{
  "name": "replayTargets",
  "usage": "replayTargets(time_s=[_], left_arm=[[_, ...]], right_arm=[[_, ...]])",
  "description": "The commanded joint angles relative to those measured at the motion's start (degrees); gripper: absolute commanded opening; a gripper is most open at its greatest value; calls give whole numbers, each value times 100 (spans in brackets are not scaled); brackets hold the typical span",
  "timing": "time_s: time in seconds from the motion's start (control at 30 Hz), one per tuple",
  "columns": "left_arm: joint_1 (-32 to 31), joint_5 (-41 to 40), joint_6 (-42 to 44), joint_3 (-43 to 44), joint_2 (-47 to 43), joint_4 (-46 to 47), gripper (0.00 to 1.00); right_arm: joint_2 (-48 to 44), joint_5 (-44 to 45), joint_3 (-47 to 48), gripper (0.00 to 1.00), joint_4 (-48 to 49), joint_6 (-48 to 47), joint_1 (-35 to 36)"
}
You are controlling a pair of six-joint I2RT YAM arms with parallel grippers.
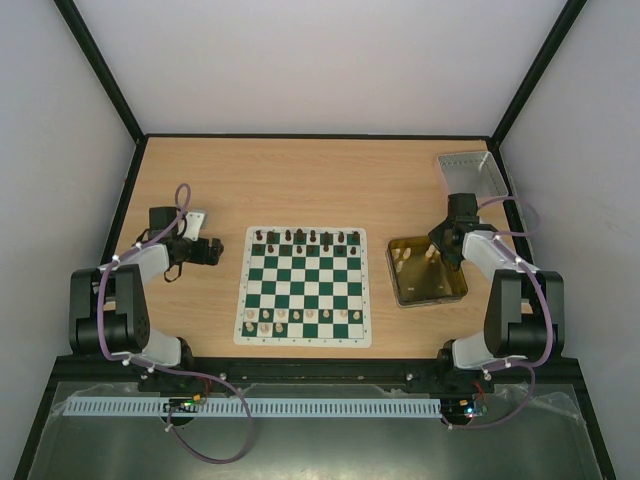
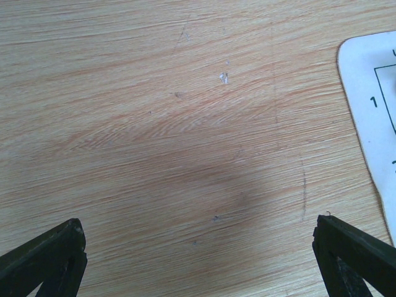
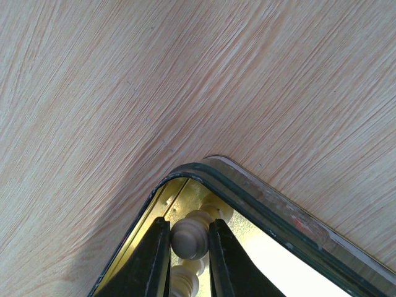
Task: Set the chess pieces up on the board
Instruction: Pick up the chess piece from the storage box.
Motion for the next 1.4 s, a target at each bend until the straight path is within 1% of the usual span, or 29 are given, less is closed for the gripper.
replayTargets(time_s=[0.0,0.13,0.27,0.4,0.47,0.7,0.87,1.13,1.37], left_arm=[[-25,85,41,105,60,-45,100],[-26,87,41,109,60,-45,99],[-25,87,41,109,50,-44,100],[-25,89,41,105,59,-45,99],[-25,86,41,108,64,-45,99],[-25,89,41,121,84,-53,99],[-29,81,41,124,86,-54,99],[-25,89,46,119,79,-48,100],[-26,98,50,128,93,-54,99]], right_arm=[[114,124,-102,13,-24,7,-37],[151,112,-134,14,-2,-17,-37],[237,78,-103,24,-35,-34,-37],[265,88,-103,27,-20,-46,-37],[276,104,-103,27,-12,-43,-37],[149,230,-59,18,-71,0,-37],[82,348,-45,16,-119,-11,-37],[-49,410,15,15,-151,38,-37],[-329,275,51,14,-187,109,-37]])
